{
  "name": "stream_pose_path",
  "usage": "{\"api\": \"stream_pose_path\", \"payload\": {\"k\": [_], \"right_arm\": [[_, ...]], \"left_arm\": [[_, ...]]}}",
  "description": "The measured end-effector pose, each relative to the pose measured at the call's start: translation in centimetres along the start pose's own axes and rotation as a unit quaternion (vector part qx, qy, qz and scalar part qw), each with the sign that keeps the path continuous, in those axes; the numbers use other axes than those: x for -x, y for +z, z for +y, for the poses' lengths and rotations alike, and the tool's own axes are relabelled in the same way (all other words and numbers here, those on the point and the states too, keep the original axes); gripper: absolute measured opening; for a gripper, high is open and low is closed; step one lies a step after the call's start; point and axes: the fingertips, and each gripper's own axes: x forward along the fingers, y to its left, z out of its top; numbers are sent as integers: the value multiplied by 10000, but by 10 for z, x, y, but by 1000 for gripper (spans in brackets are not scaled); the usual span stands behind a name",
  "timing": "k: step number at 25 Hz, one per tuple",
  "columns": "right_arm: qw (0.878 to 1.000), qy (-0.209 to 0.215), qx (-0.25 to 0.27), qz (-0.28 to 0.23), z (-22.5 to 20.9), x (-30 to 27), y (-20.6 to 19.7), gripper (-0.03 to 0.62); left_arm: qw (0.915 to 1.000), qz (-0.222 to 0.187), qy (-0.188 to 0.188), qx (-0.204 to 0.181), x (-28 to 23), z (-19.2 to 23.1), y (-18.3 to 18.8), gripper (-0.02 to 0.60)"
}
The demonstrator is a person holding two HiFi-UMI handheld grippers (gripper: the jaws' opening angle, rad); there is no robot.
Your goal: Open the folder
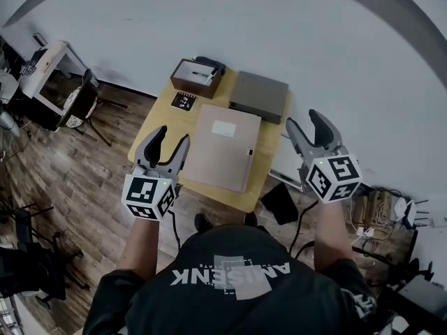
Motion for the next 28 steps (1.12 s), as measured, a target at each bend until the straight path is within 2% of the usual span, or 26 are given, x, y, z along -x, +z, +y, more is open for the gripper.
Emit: {"api": "stream_pose_path", "payload": {"k": [4, 6, 9, 14, 18, 22, 28], "right_arm": [[9997, 92, -179, 146, -12, -6, -15, 268], [9974, 324, -613, 198, -13, -10, -24, 273], [9860, 620, -1526, 257, -20, -16, -42, 278], [9727, 658, -2095, 747, -34, -32, -91, 278], [9627, 765, -2276, 1250, -32, -43, -138, 278], [9413, 907, -2756, 1726, -28, -53, -183, 278], [9188, 1101, -2949, 2380, -12, -63, -241, 278]], "left_arm": [[9997, 12, 253, -20, 1, 2, -9, 233], [9995, 71, 287, -69, 1, 0, -14, 233], [9991, 228, 281, -208, 2, -6, -27, 245], [9982, 390, 141, -428, 1, -20, -51, 253], [9956, 813, 55, -466, -2, -31, -84, 261], [9910, 1215, 56, -555, -6, -40, -116, 265], [9806, 1860, -40, -612, -7, -65, -162, 273]]}}
